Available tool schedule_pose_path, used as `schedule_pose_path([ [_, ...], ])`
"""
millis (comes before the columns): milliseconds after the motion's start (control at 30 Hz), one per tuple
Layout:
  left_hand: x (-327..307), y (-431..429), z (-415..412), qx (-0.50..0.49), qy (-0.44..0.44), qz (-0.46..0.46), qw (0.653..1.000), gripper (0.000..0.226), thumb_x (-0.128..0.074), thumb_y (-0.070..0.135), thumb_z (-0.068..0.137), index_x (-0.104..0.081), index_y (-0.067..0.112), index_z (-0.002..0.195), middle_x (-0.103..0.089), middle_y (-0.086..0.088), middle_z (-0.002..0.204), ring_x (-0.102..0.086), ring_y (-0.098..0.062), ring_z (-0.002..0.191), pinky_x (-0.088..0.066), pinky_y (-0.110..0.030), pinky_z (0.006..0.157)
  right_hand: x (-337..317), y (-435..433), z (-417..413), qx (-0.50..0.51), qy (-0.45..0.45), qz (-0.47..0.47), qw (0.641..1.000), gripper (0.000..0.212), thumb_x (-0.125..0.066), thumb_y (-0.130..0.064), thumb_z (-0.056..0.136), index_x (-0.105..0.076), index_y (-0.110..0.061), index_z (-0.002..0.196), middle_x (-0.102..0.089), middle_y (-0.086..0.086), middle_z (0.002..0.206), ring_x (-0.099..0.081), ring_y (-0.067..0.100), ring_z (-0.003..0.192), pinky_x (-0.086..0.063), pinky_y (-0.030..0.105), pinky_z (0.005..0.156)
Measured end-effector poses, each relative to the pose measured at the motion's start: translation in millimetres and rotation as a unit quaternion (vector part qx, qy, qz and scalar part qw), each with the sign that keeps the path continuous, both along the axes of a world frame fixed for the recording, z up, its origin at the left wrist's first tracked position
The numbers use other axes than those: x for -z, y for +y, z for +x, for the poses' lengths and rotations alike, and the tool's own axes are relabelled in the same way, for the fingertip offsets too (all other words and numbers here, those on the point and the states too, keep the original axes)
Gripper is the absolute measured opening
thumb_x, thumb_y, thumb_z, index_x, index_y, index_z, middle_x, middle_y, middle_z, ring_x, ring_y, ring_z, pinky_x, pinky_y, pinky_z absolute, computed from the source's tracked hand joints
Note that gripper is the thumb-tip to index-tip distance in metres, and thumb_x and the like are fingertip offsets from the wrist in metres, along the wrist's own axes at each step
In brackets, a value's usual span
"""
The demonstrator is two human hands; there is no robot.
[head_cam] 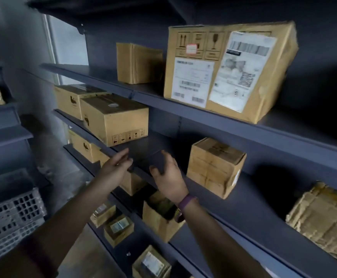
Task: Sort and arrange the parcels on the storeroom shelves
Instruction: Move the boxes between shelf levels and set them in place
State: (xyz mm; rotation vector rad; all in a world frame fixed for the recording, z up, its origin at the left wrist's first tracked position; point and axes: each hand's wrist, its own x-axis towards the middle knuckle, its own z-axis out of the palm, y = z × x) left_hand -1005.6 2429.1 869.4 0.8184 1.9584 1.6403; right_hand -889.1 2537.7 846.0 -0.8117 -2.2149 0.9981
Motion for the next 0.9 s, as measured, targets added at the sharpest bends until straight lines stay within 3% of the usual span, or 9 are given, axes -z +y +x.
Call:
schedule_pose_path([
  [167,-3.7,-5.1,-88.8,0.006,0.005,-0.002,1.000,0.043,-0.050,0.032,0.098,-0.044,0.032,0.141,-0.043,0.007,0.146,-0.039,-0.004,0.121,-0.029,-0.021,0.094,-9.1,-9.9,-88.7,0.008,-0.006,0.002,1.000,0.061,-0.055,-0.022,0.096,-0.028,-0.009,0.149,-0.037,0.016,0.148,-0.035,0.033,0.137,-0.032,0.040,0.113],
  [300,-0.4,-3.4,-158.5,0.006,0.001,0.003,1.000,0.042,-0.051,0.031,0.098,-0.047,0.033,0.139,-0.047,0.008,0.143,-0.041,-0.002,0.114,-0.032,-0.020,0.089,-12.9,-8.7,-159.7,-0.002,0.003,0.002,1.000,0.060,-0.054,-0.020,0.096,-0.028,-0.012,0.149,-0.038,0.014,0.147,-0.036,0.033,0.136,-0.032,0.041,0.113],
  [367,1.1,0.4,-193.9,0.000,0.002,0.007,1.000,0.041,-0.052,0.030,0.097,-0.048,0.033,0.138,-0.049,0.009,0.140,-0.043,-0.001,0.111,-0.034,-0.013,0.078,-13.7,-6.1,-196.6,-0.015,0.010,0.008,1.000,0.061,-0.054,-0.018,0.096,-0.027,-0.012,0.150,-0.035,0.012,0.151,-0.034,0.030,0.139,-0.029,0.036,0.115],
  [467,4.2,10.3,-251.0,-0.014,-0.001,0.010,1.000,0.043,-0.054,0.029,0.096,-0.047,0.034,0.139,-0.050,0.011,0.136,-0.044,0.001,0.107,-0.032,-0.012,0.079,-13.6,3.2,-258.6,-0.035,0.027,0.016,0.999,0.061,-0.055,-0.017,0.096,-0.027,-0.009,0.150,-0.035,0.012,0.153,-0.034,0.025,0.140,-0.027,0.024,0.112],
  [600,10.2,29.6,-337.8,-0.034,0.009,0.016,0.999,0.039,-0.054,0.027,0.096,-0.051,0.035,0.134,-0.052,0.012,0.123,-0.050,0.005,0.094,-0.034,-0.009,0.070,-12.1,18.8,-349.0,-0.058,0.052,0.015,0.997,0.061,-0.055,-0.021,0.097,-0.026,-0.011,0.151,-0.037,0.010,0.153,-0.033,0.019,0.141,-0.021,0.012,0.106],
  [700,12.2,44.8,-410.9,-0.059,0.046,0.002,0.997,0.037,-0.055,0.026,0.096,-0.054,0.034,0.132,-0.055,0.011,0.117,-0.052,0.006,0.090,-0.035,-0.011,0.069,-13.7,30.5,-419.5,-0.073,0.071,0.013,0.995,0.061,-0.056,-0.020,0.096,-0.029,-0.011,0.150,-0.039,0.010,0.152,-0.035,0.020,0.141,-0.024,0.021,0.114],
  [800,8.4,58.3,-482.7,-0.073,0.053,-0.014,0.996,0.037,-0.055,0.026,0.095,-0.055,0.032,0.132,-0.056,0.006,0.123,-0.051,-0.008,0.106,-0.038,-0.021,0.084,-17.3,40.3,-487.1,-0.090,0.083,-0.005,0.992,0.059,-0.057,-0.015,0.095,-0.032,-0.010,0.148,-0.040,0.012,0.150,-0.036,0.020,0.139,-0.026,0.020,0.113],
  [900,3.2,68.2,-541.8,-0.078,0.050,-0.015,0.996,0.035,-0.055,0.029,0.094,-0.056,0.036,0.128,-0.058,0.003,0.125,-0.054,-0.013,0.107,-0.040,-0.028,0.088,-19.0,49.3,-542.3,-0.105,0.071,-0.012,0.992,0.060,-0.056,-0.018,0.095,-0.032,-0.011,0.149,-0.043,0.012,0.149,-0.040,0.024,0.138,-0.033,0.039,0.116],
])
